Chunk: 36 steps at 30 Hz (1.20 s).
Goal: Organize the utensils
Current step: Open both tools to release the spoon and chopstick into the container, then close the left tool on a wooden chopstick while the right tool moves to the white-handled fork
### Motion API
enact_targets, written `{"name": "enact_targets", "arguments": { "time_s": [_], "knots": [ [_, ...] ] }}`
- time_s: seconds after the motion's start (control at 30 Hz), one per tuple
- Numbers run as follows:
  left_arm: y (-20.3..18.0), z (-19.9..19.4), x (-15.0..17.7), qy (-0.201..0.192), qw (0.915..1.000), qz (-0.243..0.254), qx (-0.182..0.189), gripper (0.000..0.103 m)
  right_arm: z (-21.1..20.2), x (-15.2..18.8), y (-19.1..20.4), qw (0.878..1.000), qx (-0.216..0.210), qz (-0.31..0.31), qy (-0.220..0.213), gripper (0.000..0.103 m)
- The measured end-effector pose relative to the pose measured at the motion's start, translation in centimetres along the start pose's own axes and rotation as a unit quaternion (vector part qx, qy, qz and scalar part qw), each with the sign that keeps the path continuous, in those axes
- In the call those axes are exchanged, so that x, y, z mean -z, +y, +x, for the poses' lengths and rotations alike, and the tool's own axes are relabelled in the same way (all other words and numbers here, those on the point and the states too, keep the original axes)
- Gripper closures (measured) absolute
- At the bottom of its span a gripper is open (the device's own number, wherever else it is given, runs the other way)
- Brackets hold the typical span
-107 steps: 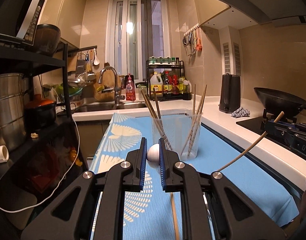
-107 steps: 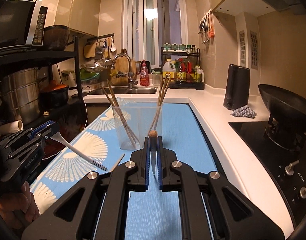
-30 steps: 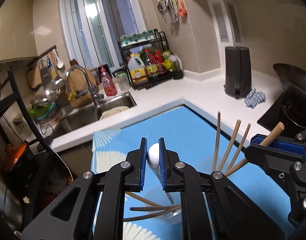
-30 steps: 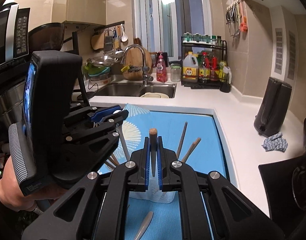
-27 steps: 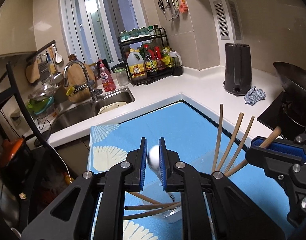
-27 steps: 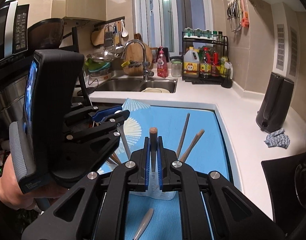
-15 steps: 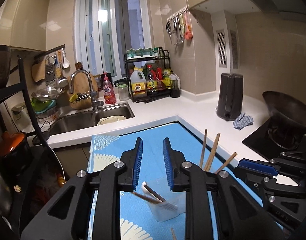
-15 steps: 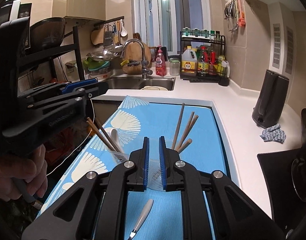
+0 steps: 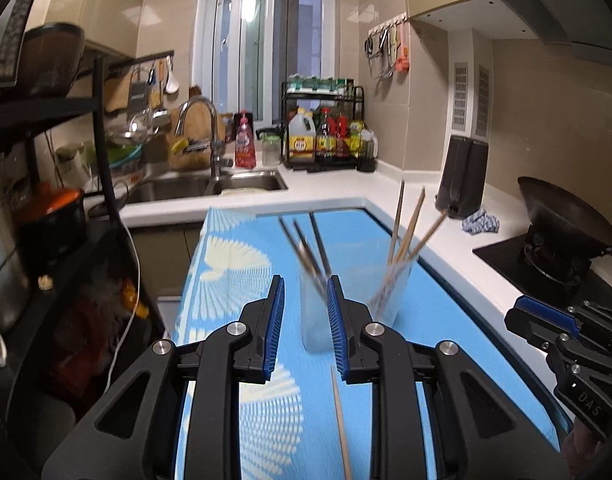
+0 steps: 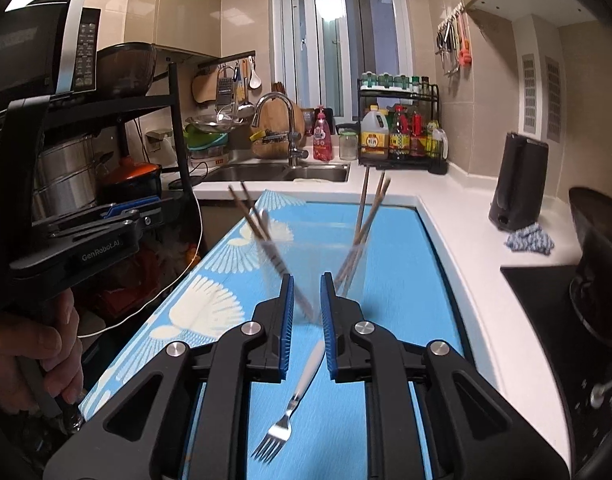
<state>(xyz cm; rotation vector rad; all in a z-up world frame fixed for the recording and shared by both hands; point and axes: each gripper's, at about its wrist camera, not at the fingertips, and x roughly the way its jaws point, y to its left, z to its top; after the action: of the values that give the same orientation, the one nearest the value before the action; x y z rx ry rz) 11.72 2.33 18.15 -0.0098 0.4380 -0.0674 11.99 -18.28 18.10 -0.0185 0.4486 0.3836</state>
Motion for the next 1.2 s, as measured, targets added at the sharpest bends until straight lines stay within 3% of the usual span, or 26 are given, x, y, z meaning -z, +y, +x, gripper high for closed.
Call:
{"name": "enact_targets", "arguments": {
  "time_s": [0.37, 0.5, 0.67, 0.97, 1.03, 1.1, 1.2],
  "knots": [
    [0.4, 0.8, 8.4, 0.051, 0.9982, -0.029, 0.011, 0.080, 1.2, 8.0, -0.8, 0.997, 0.001, 0.062, 0.051, 0.088],
    [-0.3, 1.6, 12.6, 0.088, 0.9950, -0.039, 0.026, 0.080, 2.9, 11.5, -1.4, 0.990, -0.002, 0.099, 0.098, 0.087],
    [-1.0, 1.2, 17.5, 0.116, 0.9907, -0.058, 0.043, 0.080, 3.9, 13.6, -1.0, 0.984, -0.018, 0.122, 0.130, 0.086],
    [-1.7, 0.5, 20.1, 0.125, 0.9907, -0.045, 0.030, 0.076, 5.7, 14.9, 0.1, 0.971, -0.042, 0.165, 0.166, 0.072],
    [-1.7, 0.4, 20.2, 0.119, 0.9915, -0.046, 0.025, 0.081, 5.9, 14.9, 0.4, 0.971, -0.039, 0.163, 0.171, 0.071],
    [-1.5, 0.4, 20.4, 0.113, 0.9924, -0.046, 0.012, 0.095, 6.3, 14.8, 1.0, 0.971, -0.036, 0.157, 0.177, 0.071],
    [-1.4, 0.1, 20.6, 0.108, 0.9931, -0.046, 0.010, 0.096, 6.7, 14.7, 1.5, 0.972, -0.022, 0.145, 0.185, 0.070]
  ]
}}
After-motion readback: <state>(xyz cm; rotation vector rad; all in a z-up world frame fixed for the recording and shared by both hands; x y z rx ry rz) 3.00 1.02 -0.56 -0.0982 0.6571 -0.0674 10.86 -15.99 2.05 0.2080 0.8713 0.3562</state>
